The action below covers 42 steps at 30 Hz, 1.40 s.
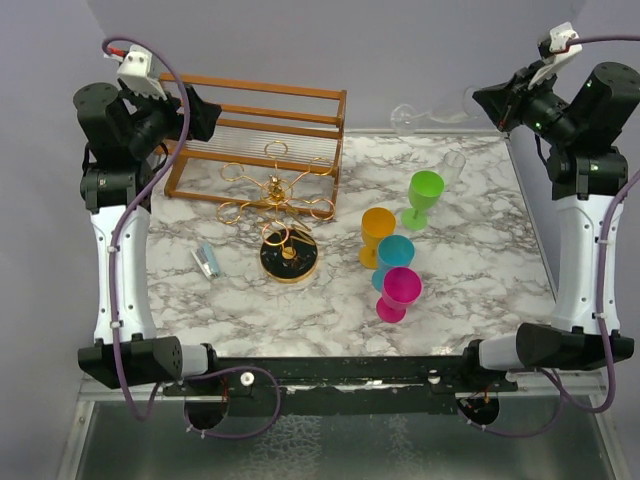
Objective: Place the wine glass upside down on the wine glass rack
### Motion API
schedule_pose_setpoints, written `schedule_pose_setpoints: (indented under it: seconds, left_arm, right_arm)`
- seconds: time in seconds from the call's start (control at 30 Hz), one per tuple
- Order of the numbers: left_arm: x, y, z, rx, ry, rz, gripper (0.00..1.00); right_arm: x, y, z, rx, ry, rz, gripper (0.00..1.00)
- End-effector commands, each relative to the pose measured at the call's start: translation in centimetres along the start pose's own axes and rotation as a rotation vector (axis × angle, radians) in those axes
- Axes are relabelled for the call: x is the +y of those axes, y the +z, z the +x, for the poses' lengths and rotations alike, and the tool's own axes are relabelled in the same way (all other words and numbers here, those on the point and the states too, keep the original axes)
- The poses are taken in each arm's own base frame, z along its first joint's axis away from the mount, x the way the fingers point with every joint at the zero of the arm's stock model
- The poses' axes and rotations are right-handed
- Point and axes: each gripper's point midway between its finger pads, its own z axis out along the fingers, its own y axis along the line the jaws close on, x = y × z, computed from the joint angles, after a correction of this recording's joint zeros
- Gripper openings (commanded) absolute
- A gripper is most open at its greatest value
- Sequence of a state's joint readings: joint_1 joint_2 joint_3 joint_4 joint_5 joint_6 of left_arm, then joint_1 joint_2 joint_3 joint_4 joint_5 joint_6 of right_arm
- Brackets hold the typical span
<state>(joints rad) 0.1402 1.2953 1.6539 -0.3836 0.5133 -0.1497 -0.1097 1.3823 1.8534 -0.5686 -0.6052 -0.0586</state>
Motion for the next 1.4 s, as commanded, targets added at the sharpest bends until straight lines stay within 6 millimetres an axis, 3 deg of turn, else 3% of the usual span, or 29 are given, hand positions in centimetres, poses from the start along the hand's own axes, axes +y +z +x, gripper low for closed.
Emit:
schedule_pose_setpoints:
  seconds: [0.0,0.1,0.27,0.47,0.7,0.73,0.83,0.97,1.2,1.37]
  left_arm:
    - [-3.5,1.9,-2.9,-0.065,-0.072,0.186,0.91]
    - [-5.5,4.1,-2.9,-0.037,-0.087,0.244,0.90]
    - [-11.0,7.0,-2.1,0.017,-0.113,0.384,0.90]
    - [-15.1,8.7,-1.8,0.028,-0.309,0.525,0.90]
    - [-15.9,9.7,0.1,0.098,-0.447,0.554,0.75]
    - [-16.4,9.6,1.7,0.146,-0.480,0.567,0.72]
    - [-17.4,9.6,3.3,0.197,-0.501,0.603,0.72]
    - [-18.0,9.5,4.2,0.228,-0.534,0.620,0.68]
    - [-18.7,9.2,5.0,0.256,-0.557,0.636,0.44]
    - [-19.1,9.0,5.3,0.270,-0.564,0.645,0.33]
  right_arm:
    - [4.6,0.4,-4.4,-0.154,0.040,-0.230,0.01]
    - [5.8,1.3,-5.4,-0.178,0.071,-0.292,0.01]
    - [9.1,3.4,-6.2,-0.197,0.095,-0.414,0.01]
    - [11.8,4.9,-6.9,-0.214,0.113,-0.520,0.01]
    - [12.3,5.8,-6.0,-0.197,0.166,-0.572,0.01]
    - [12.1,5.9,-5.9,-0.196,0.170,-0.559,0.01]
    - [12.0,6.0,-5.9,-0.196,0.175,-0.547,0.01]
    - [11.7,6.0,-6.0,-0.199,0.175,-0.529,0.01]
    - [11.6,5.8,-5.9,-0.203,0.170,-0.512,0.01]
    - [11.6,5.5,-6.2,-0.211,0.160,-0.500,0.01]
